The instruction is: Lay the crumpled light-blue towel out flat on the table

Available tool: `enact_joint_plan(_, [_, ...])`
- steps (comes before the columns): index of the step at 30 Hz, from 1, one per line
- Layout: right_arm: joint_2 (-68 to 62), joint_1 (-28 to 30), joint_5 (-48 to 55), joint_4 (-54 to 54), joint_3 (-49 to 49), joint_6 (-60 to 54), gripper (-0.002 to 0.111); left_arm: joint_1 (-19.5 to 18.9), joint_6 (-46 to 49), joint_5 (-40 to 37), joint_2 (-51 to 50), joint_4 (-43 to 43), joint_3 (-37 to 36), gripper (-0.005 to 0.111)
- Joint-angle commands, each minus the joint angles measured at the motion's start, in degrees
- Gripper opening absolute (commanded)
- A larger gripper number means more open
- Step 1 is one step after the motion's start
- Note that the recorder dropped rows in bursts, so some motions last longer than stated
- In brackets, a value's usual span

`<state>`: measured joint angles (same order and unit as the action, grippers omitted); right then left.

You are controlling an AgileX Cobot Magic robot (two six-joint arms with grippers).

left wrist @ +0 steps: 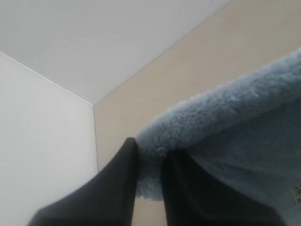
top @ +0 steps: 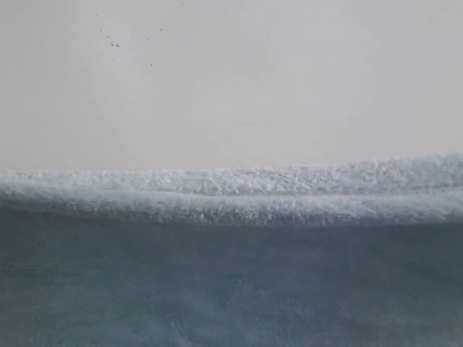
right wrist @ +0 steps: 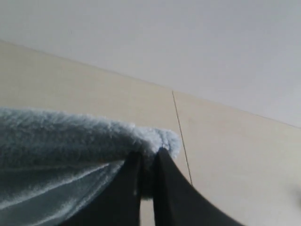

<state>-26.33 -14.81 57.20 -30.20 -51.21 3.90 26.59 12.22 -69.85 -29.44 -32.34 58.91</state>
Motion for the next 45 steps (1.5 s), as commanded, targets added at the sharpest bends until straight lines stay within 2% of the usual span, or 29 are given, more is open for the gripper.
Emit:
enact_joint_plan(1, [-3.36, -6.47, 7.77, -7.97, -0.41, 0.23, 0.000, 0.15, 1.15, -0.11, -1.98, -1.54, -3.45, 0.017])
enact_joint_plan(4, [-8.02, -9.73, 9.23, -11.73, -0.41, 1.50, 0.000, 0.15, 1.15, -0.11, -5.39, -4.16, -7.00, 0.017])
enact_joint_plan(7, [-14.77, -10.34, 7.47, -14.15, -0.41, 2.17, 0.000, 0.15, 1.03, 0.18, -10.27, -7.46, -11.26, 0.017])
enact_joint_plan(9, [-25.00, -10.24, 4.16, -16.58, -0.41, 4.29, 0.000, -0.22, -2.54, 4.01, -17.32, -11.13, -14.49, 0.017])
enact_joint_plan(10, [-28.82, -9.68, 2.40, -17.34, -0.41, 5.34, 0.000, -0.24, -4.30, 5.30, -20.65, -13.14, -15.17, 0.017])
enact_joint_plan(12, [-39.74, -5.42, -7.50, -18.38, -0.41, 9.22, 0.000, -0.55, -10.96, 9.11, -29.17, -20.86, -15.74, 0.017])
enact_joint_plan(13, [-47.50, -1.79, -14.68, -18.00, -1.70, 14.04, 0.000, -1.82, -15.72, 12.55, -34.80, -25.58, -15.59, 0.017])
enact_joint_plan(14, [-50.56, -0.53, -17.26, -17.38, -2.62, 15.16, 0.000, -2.68, -17.87, 14.43, -37.33, -27.48, -15.29, 0.017])
enact_joint_plan(17, [-67.20, 3.72, -23.37, -15.40, -11.80, 16.81, 0.000, -8.55, -29.26, 23.08, -53.32, -35.28, -11.42, 0.019])
enact_joint_plan(19, [-76.28, 4.99, -23.98, -15.40, -20.56, 16.95, 0.000, -11.40, -35.64, 26.35, -62.03, -41.73, -7.50, 0.032])
enact_joint_plan(20, [-80.64, 5.11, -23.24, -15.55, -25.59, 15.63, 0.000, -12.76, -42.17, 27.34, -67.29, -47.31, -4.41, 0.046])
enact_joint_plan(22, [-87.57, 5.11, -22.92, -15.25, -34.56, 14.02, 0.000, -13.55, -53.05, 27.21, -75.10, -53.69, 1.29, 0.058])
enact_joint_plan(24, [-92.89, 5.11, -24.13, -10.76, -42.33, 12.92, 0.000, -13.68, -55.75, 27.32, -81.75, -54.69, 7.55, 0.059])
enact_joint_plan(27, [-97.69, 5.11, -25.64, -5.28, -49.59, 11.51, 0.020, -13.68, -56.60, 26.34, -86.99, -52.45, 13.66, 0.059])
enact_joint_plan(30, [-99.94, 5.11, -24.98, -4.46, -53.81, 12.40, 0.057, -13.68, -62.58, 25.37, -87.99, -50.50, 15.55, 0.059])
enact_joint_plan(31, [-100.19, 5.14, -23.98, -4.40, -54.91, 13.50, 0.064, -13.68, -64.62, 25.49, -87.57, -50.39, 15.55, 0.059])
enact_joint_plan(33, [-100.24, 5.59, -23.30, -4.67, -55.04, 14.64, 0.060, -13.68, -64.43, 25.49, -86.90, -48.67, 15.44, 0.059])
enact_joint_plan(36, [-100.13, 6.78, -19.65, -4.40, -55.04, 15.37, 0.040, -13.68, -62.66, 26.53, -85.31, -44.87, 13.91, 0.059])
enact_joint_plan(40, [-99.19, 8.53, -12.14, 1.05, -52.06, 10.33, 0.002, -13.68, -62.94, 28.43, -82.19, -44.39, 9.24, 0.054])
enact_joint_plan(42, [-97.06, 8.59, -11.18, 4.97, -47.56, 4.66, 0.000, -13.68, -64.06, 29.43, -80.68, -44.27, 7.21, 0.051])
enact_joint_plan(43, [-94.26, 8.48, -12.01, 7.38, -42.23, 1.80, 0.000, -13.68, -64.73, 30.36, -79.15, -43.56, 5.78, 0.049])
enact_joint_plan(45, [-89.01, 8.48, -15.37, 8.87, -33.45, 2.28, 0.000, -13.68, -64.73, 31.06, -76.82, -40.06, 4.06, 0.049])
